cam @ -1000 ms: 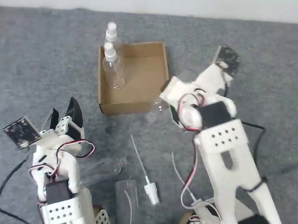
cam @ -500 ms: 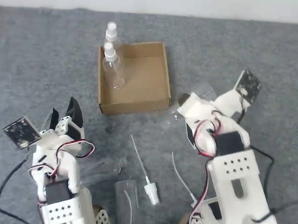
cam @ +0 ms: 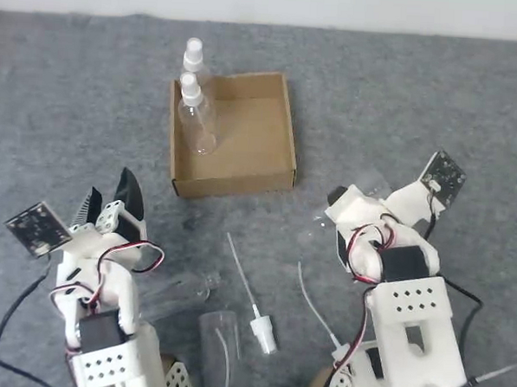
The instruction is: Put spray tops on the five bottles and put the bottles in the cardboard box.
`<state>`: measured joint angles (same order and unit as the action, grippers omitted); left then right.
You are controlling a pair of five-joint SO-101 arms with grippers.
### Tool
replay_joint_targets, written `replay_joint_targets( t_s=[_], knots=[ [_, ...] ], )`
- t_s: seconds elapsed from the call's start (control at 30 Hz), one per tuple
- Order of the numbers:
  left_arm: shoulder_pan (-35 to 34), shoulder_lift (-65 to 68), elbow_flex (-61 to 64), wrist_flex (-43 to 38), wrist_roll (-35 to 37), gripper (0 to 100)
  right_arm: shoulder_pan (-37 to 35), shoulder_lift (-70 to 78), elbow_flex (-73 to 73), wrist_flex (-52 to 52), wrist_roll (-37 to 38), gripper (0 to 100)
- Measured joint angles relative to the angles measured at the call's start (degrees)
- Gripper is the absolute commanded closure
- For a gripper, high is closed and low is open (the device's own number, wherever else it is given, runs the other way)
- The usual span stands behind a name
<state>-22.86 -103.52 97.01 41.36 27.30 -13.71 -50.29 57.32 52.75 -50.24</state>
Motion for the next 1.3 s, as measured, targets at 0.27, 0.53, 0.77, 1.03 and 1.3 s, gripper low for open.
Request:
replay_joint_targets(
  t_s=[0.27, 0.53, 0.77, 1.03, 1.3],
  knots=[
    [0.0, 0.0, 0.0, 0.0, 0.0, 79, 0.4, 8.0, -0.2, 0.7, -0.5, 91.9],
    [0.0, 0.0, 0.0, 0.0, 0.0, 79, 3.7, 22.9, -5.8, 1.8, -2.4, 91.7],
    [0.0, 0.0, 0.0, 0.0, 0.0, 79, 3.4, 24.0, -5.8, 1.8, -2.4, 70.4],
    [0.0, 0.0, 0.0, 0.0, 0.0, 79, 3.5, 24.0, -5.8, 1.8, -2.7, 53.2],
    [0.0, 0.0, 0.0, 0.0, 0.0, 79, 3.4, 24.0, -5.9, 1.8, -2.7, 54.5]
  ],
)
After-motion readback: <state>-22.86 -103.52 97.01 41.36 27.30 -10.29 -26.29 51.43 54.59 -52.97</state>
